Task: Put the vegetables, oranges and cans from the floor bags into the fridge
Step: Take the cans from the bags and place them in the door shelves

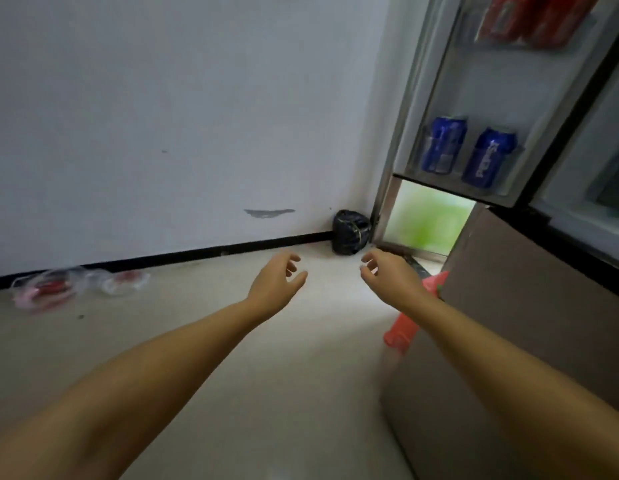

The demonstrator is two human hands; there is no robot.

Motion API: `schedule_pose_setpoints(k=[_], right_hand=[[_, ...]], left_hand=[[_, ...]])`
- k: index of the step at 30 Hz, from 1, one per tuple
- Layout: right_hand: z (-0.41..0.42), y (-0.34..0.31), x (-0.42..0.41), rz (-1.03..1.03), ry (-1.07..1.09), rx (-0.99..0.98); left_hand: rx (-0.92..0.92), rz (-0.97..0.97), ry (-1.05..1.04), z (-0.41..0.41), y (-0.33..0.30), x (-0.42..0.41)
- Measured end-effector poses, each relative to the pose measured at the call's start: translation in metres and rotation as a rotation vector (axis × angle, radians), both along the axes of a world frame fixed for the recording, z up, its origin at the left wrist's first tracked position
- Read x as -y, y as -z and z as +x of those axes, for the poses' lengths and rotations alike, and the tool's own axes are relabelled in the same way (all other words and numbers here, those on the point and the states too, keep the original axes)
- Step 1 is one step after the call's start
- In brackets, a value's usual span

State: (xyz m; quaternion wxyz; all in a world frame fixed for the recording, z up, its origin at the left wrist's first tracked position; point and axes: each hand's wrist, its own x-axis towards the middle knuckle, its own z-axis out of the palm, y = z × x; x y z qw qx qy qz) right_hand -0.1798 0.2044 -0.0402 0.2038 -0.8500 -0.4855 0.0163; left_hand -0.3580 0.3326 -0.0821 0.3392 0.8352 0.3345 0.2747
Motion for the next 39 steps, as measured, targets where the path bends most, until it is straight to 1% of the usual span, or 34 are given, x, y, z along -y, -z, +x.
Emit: schedule_pose_setpoints(k=[4,9,12,18,21,25,29,33,39], right_hand=[[-0.096,0.036,-0.032,-0.124,-0.141,-0.033],[-0.226,0.067,-0.091,-0.23,-0.315,-0.033],[-0.31,0.083,-0.135,-0.266,-0.395,-0.037],[-0.481,0.109,-0.216,-0.321,-0.54,-0.09],[-0.537,0.115,-0.248,-0.371,-0.619,-0.034],[-0.576,0.115,-0.304,-0.417,-0.643,0.006],[-0.596,0.123,-0.365,-0.442,-0.647,0.023],[-0.612,0.137,-0.445,-0.454,-0.667,0.032],[-0.635,0.143,-0.59,-0.504,-0.728,0.027]], left_hand=[[-0.07,-0.063,-0.159,-0.112,0.04,-0.013],[-0.072,-0.155,-0.359,-0.259,0.065,-0.039],[-0.107,-0.176,-0.424,-0.356,0.079,-0.058],[-0.227,-0.228,-0.561,-0.545,0.087,-0.106],[-0.225,-0.251,-0.646,-0.607,0.082,-0.131],[-0.204,-0.24,-0.682,-0.652,0.077,-0.172],[-0.199,-0.252,-0.668,-0.666,0.087,-0.224],[-0.195,-0.26,-0.619,-0.671,0.095,-0.303],[-0.193,-0.302,-0.671,-0.701,0.108,-0.429]])
